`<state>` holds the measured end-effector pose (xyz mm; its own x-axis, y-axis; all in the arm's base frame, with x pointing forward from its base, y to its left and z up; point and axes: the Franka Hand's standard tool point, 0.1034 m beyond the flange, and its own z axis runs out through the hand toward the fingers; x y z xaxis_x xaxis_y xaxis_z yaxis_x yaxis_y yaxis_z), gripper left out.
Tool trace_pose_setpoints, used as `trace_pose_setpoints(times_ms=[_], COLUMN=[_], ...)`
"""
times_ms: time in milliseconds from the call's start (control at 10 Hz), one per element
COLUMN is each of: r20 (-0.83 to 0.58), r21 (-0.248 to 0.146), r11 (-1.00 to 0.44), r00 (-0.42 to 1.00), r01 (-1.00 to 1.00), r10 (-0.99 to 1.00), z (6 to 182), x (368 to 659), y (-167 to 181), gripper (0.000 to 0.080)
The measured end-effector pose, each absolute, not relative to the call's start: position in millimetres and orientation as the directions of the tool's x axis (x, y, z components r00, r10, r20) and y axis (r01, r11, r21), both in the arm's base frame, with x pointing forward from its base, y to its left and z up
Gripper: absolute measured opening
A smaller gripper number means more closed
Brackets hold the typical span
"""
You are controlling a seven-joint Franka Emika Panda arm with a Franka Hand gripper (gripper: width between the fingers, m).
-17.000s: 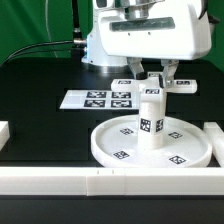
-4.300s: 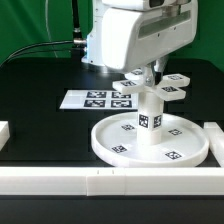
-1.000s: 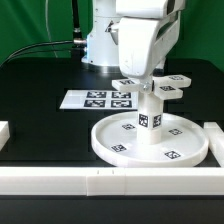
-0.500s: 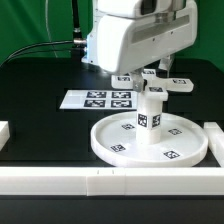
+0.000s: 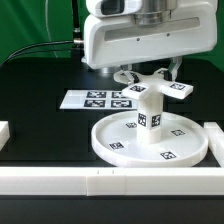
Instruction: Assemble round table
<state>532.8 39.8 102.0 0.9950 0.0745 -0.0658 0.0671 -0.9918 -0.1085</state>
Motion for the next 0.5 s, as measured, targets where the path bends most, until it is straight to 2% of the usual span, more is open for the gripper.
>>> trace_pose_setpoints(times_ms=[500], r20=[-0.084], r21=[-0.084], r11=[-0.966], r00=[0.968], r01=[-0.245], r10=[-0.238], z=[102.3], x=[534.0], y=[39.5], gripper=[0.0442])
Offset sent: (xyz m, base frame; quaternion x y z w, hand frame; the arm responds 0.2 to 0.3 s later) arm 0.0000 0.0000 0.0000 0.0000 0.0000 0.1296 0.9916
